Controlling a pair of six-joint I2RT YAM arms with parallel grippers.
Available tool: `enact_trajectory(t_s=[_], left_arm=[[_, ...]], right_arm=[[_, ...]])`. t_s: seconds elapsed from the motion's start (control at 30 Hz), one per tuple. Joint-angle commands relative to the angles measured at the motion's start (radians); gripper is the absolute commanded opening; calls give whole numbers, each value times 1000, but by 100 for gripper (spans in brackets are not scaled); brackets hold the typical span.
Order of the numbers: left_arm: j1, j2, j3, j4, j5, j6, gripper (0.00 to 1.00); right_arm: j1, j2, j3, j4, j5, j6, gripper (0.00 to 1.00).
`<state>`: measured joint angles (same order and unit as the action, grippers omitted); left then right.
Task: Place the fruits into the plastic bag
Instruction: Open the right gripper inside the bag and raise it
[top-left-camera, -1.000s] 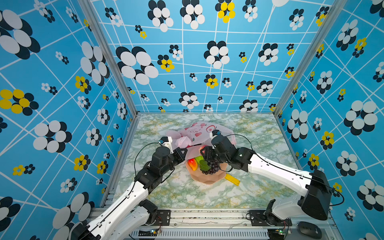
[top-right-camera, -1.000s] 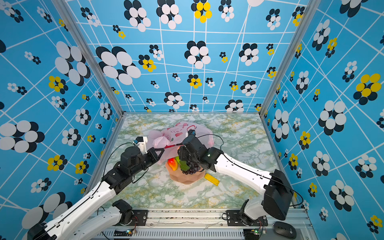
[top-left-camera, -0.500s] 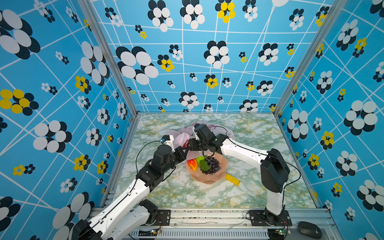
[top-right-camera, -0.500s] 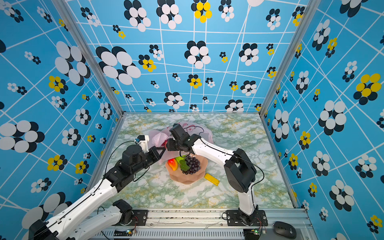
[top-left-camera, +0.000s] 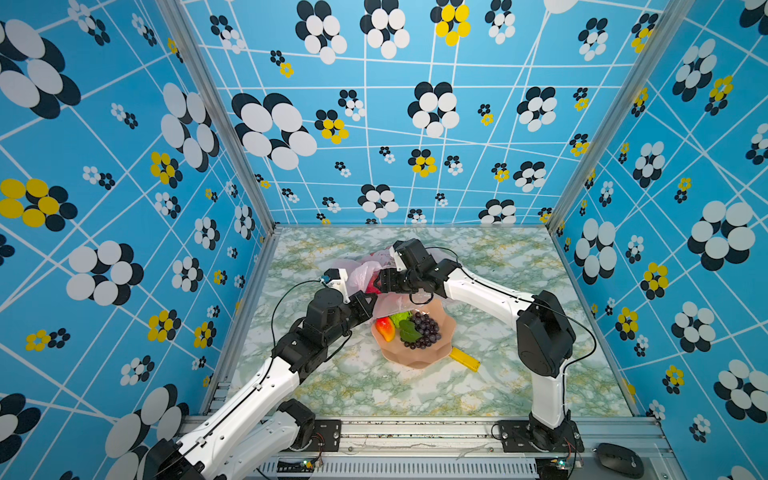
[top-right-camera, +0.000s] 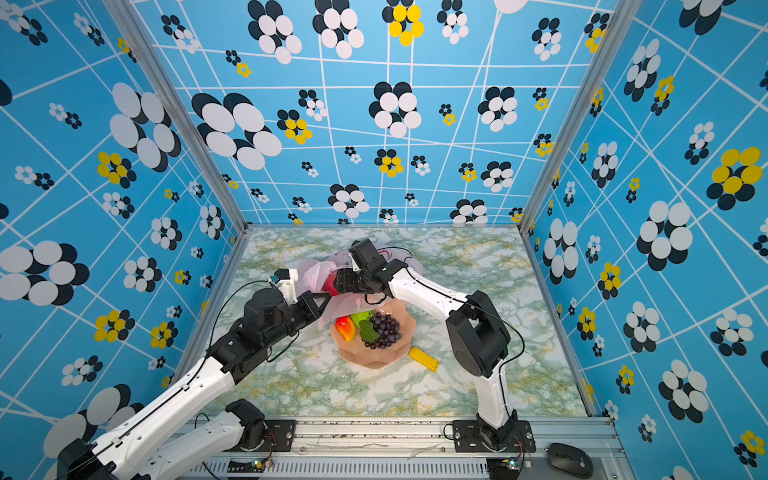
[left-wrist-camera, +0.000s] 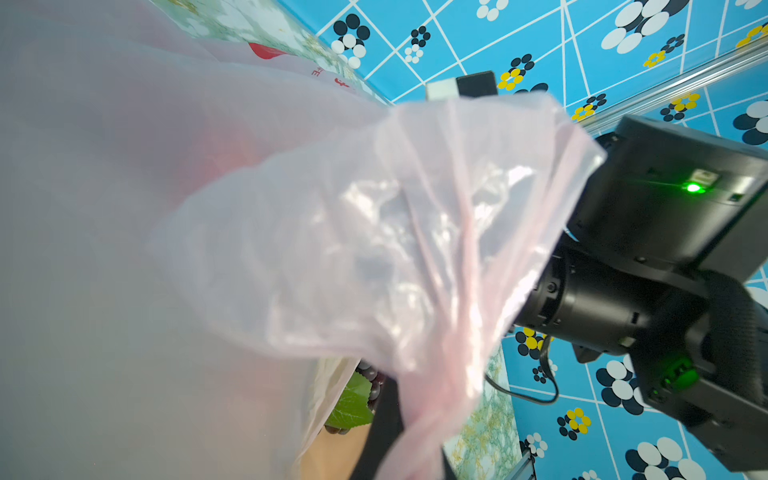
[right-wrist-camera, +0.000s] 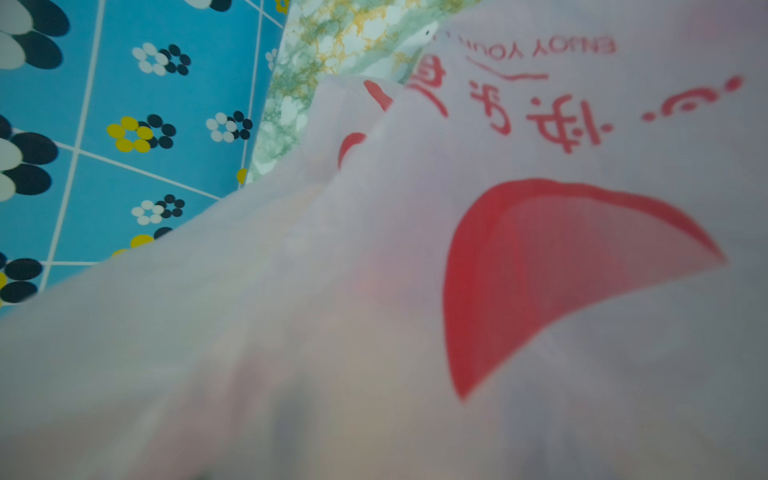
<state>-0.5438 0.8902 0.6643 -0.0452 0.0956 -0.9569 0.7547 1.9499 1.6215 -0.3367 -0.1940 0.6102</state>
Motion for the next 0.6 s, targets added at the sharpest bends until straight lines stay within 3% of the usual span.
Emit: enact_trajectory(t_s=[0.0, 0.37, 0.57], left_arm=[[-6, 1, 14, 17, -18, 21, 0], [-7, -16, -15, 20, -16, -2, 0], [-7, -4, -21, 28, -13, -8, 0]], right_arm=[[-16, -141, -12, -28, -25, -44, 74], [-18, -593, -401, -3, 42, -105, 76], [-18, -707, -583, 10, 52, -105, 77]])
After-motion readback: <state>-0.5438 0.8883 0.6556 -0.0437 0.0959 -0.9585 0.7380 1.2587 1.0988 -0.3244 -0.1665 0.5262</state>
